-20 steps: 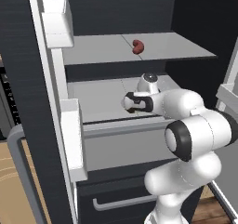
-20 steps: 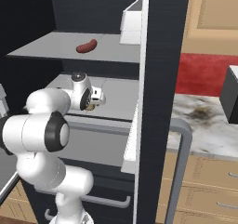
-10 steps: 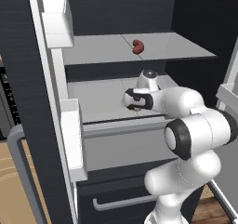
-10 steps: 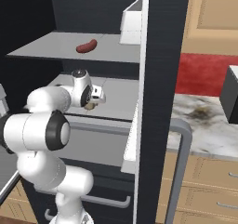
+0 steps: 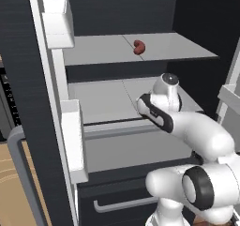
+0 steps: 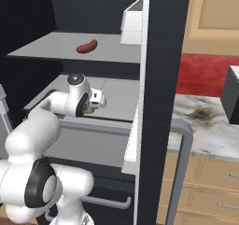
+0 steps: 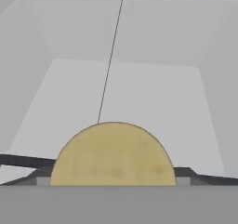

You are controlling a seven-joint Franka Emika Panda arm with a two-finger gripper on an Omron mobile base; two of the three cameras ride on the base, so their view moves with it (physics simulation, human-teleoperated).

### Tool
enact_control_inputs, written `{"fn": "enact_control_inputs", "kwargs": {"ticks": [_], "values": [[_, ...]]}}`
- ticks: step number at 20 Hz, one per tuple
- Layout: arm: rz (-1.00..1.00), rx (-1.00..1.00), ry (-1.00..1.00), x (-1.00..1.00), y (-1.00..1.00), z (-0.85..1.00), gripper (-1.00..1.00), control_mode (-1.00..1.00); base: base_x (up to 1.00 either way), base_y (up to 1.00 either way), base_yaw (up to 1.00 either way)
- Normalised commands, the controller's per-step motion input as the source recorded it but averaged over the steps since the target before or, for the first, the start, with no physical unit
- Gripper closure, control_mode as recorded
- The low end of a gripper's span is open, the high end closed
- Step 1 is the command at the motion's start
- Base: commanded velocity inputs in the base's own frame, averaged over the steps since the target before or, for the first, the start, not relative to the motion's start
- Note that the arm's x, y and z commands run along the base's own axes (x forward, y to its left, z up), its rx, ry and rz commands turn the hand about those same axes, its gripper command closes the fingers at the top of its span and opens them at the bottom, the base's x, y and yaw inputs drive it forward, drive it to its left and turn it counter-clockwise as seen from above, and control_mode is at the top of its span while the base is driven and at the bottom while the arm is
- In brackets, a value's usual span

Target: Retrieve the sausage and cheese from the fridge and place them on the cutting board on the counter.

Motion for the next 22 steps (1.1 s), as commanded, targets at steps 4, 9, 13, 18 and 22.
{"fn": "enact_control_inputs", "kwargs": {"ticks": [4, 9, 13, 18, 22], "values": [[0.0, 0.0, -0.1, -0.93, -0.23, 0.93, 1.0, -1.0, 0.0, 0.0, 0.0], [-0.03, 0.0, -0.02, -0.9, -0.03, 1.0, 1.0, -1.0, 0.0, 0.0, 0.0], [-0.09, 0.0, 0.0, -1.0, -0.04, 1.0, 1.0, -1.0, 0.0, 0.0, 0.0], [-0.04, 0.0, 0.02, -0.81, -0.06, 0.95, 1.0, -1.0, 0.0, 0.0, 0.0], [0.0, -0.01, 0.0, -0.5, 0.0, 0.63, 1.0, -1.0, 0.0, 0.0, 0.0]]}}
